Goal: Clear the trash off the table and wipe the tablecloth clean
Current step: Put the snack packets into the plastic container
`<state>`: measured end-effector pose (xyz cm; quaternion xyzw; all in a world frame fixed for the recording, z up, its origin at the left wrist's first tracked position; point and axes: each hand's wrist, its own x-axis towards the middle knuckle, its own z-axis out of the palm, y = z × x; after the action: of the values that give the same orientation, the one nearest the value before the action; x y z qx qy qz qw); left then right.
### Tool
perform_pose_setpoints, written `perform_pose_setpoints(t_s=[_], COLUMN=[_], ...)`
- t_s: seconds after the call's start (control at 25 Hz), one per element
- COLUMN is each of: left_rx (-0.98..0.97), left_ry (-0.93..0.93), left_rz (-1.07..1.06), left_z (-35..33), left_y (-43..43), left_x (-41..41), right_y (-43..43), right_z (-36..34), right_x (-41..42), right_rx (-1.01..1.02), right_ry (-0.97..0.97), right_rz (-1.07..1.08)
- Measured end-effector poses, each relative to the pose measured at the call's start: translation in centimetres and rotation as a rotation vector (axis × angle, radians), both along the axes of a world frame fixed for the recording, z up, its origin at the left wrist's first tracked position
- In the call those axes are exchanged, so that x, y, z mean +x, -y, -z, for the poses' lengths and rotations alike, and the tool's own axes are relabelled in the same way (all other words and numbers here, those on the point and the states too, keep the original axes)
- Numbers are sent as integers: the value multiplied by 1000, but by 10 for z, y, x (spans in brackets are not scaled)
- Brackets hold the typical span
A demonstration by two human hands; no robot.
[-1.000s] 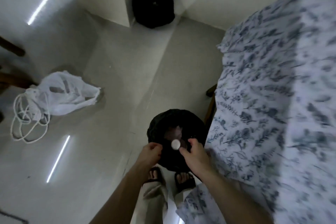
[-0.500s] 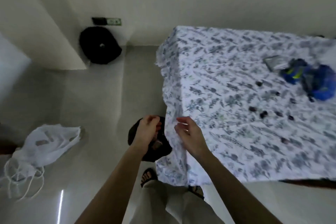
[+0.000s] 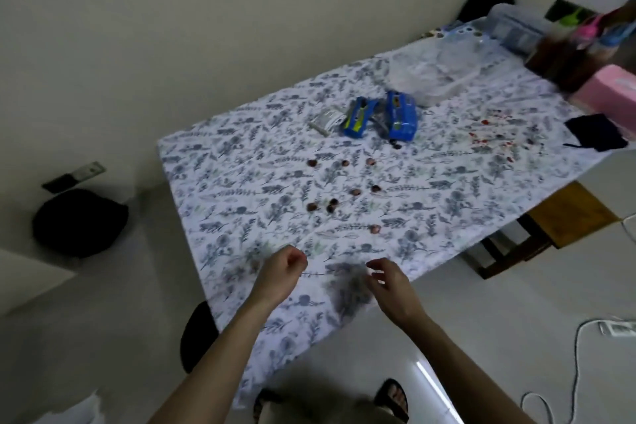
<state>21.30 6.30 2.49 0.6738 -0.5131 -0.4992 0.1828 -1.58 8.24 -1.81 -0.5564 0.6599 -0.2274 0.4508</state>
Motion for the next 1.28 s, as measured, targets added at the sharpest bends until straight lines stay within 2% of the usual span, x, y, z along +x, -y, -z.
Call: perform_pose_setpoints(t_s=[0.2,0.52,0.96,1.28], left_rx=[-66,-85,-151,-104], left_ry=[9,50,-34,-40], left_rz=[38,210,108,-123], left_z=[-9,1,35,41], left_y=[23,83,204,243], left_x=[-111,-225,-234,-211], right_y=[24,65,178,255], right_z=[0,-8,-20,-18], right_x=[-114,-208,-234,-216], right_rx=[-53,-68,-60,-1], right_ry=[-52,-90,-133,-83], right_rz=[40,93,-10,-142])
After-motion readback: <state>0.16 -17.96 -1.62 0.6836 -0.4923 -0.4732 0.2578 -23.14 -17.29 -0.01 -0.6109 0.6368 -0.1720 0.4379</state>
